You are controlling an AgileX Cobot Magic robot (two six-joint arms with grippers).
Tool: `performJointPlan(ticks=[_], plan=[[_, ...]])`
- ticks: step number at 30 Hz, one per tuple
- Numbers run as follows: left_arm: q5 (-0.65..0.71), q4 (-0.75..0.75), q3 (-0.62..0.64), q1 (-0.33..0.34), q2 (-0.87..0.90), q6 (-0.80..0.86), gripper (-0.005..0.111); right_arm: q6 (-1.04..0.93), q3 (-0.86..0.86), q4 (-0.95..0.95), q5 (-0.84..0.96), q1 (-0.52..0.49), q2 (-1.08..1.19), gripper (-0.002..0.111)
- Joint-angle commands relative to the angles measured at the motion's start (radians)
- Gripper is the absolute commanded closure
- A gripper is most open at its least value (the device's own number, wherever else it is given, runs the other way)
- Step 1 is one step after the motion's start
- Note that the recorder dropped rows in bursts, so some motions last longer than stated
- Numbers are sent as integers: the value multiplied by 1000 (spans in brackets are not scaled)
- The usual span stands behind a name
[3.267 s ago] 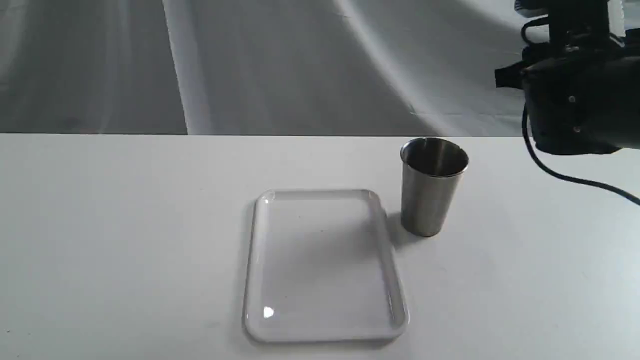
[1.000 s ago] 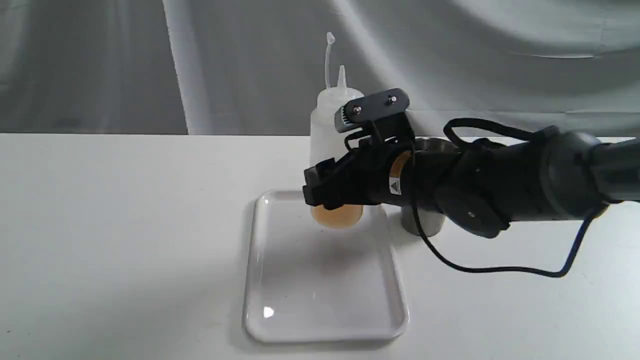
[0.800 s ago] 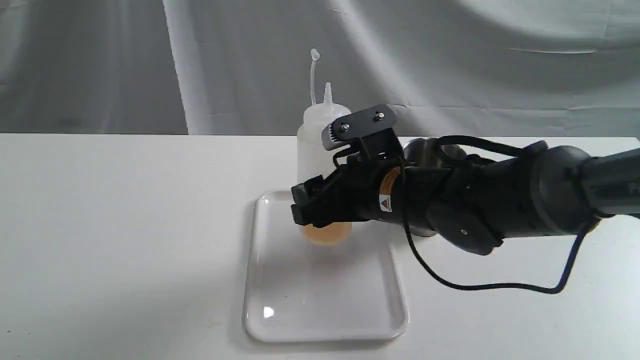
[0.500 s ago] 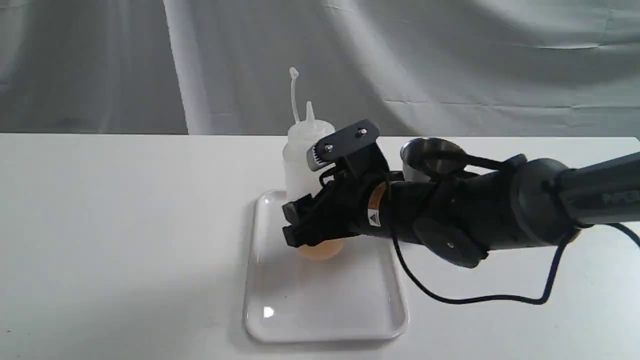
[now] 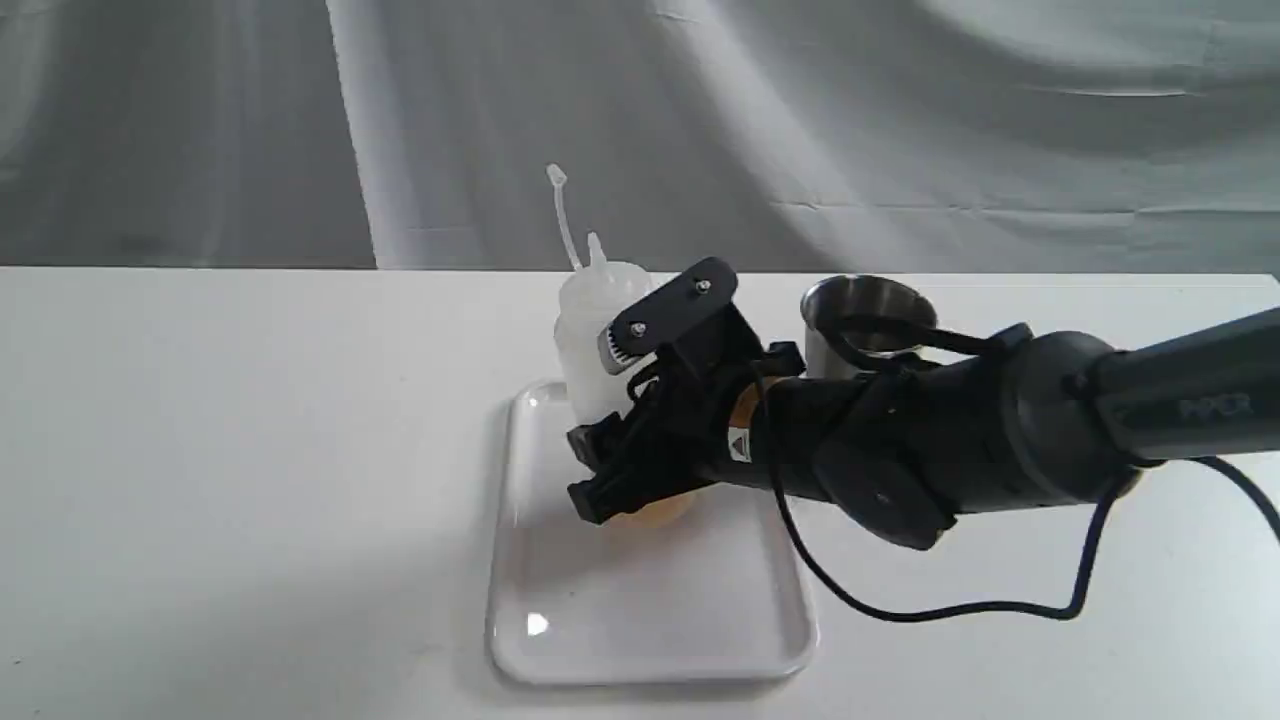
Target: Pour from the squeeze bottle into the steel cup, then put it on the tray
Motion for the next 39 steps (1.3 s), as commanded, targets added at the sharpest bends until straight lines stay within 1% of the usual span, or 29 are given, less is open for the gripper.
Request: performJointPlan(ticks=[1,8,15,28,39], plan=[[-7,1,4,-3,-5,-2,98,-37,1,44,-13,4,-8,59],[-7,1,4,-3,-5,-2,98,-120,1,81,19,4,-8,59],[-7,1,4,-3,-5,-2,98,-120,1,81,21,4,-8,59],[-7,1,4,-3,-5,-2,98,-124,1,196,28,24,-8,59],[-7,1,4,-3,-5,-2,98,-126,1,201,22,26,13,59]])
